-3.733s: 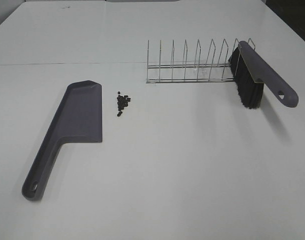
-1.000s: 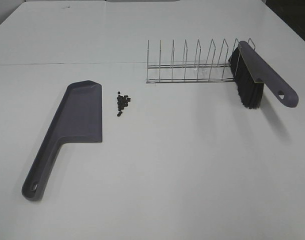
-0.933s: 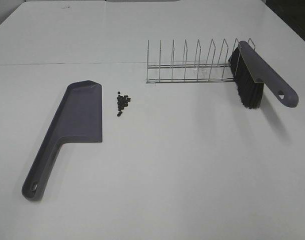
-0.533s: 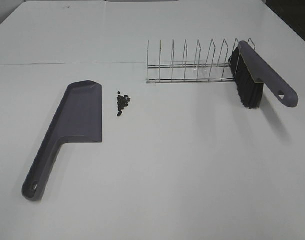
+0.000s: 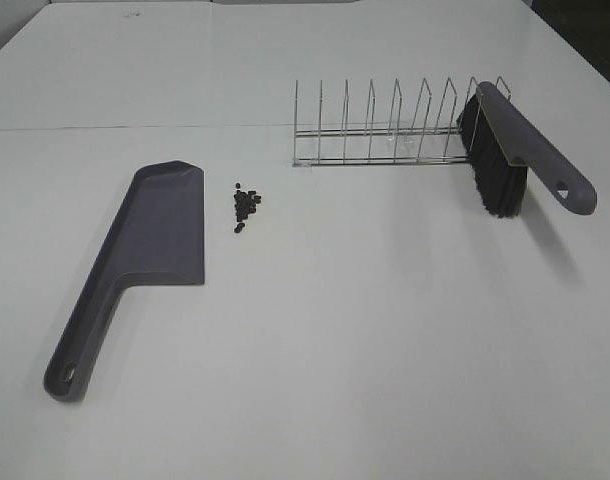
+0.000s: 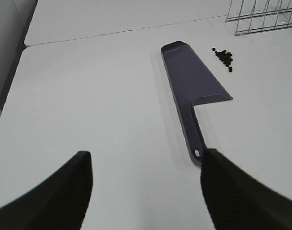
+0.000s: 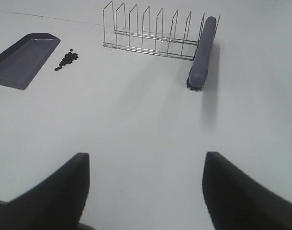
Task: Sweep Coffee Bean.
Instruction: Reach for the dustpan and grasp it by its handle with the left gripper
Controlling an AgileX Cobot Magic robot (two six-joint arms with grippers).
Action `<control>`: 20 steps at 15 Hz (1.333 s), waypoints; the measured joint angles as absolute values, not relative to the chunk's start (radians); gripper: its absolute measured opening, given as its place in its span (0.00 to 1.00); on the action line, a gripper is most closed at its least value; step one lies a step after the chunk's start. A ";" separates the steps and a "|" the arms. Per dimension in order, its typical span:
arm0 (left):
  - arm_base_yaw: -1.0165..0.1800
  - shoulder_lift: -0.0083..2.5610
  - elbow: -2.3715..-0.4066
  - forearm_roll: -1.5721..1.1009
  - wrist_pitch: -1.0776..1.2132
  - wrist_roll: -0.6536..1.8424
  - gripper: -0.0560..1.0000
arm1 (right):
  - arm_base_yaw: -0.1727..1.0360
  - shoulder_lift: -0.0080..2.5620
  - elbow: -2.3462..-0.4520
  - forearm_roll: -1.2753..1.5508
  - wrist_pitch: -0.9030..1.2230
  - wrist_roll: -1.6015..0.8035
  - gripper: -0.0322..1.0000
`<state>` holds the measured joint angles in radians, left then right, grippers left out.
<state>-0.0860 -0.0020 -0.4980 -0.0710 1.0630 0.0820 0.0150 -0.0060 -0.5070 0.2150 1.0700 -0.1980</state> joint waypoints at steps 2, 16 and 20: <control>-0.086 -0.002 -0.498 -0.071 1.063 0.082 0.62 | 0.015 -0.006 -0.507 0.215 1.070 -0.198 0.57; -0.086 0.146 -0.498 -0.071 1.063 0.074 0.62 | 0.015 -0.006 -0.507 0.215 1.070 -0.198 0.57; -0.086 0.405 -0.537 -0.073 1.012 0.051 0.62 | 0.015 -0.006 -0.507 0.215 1.070 -0.198 0.57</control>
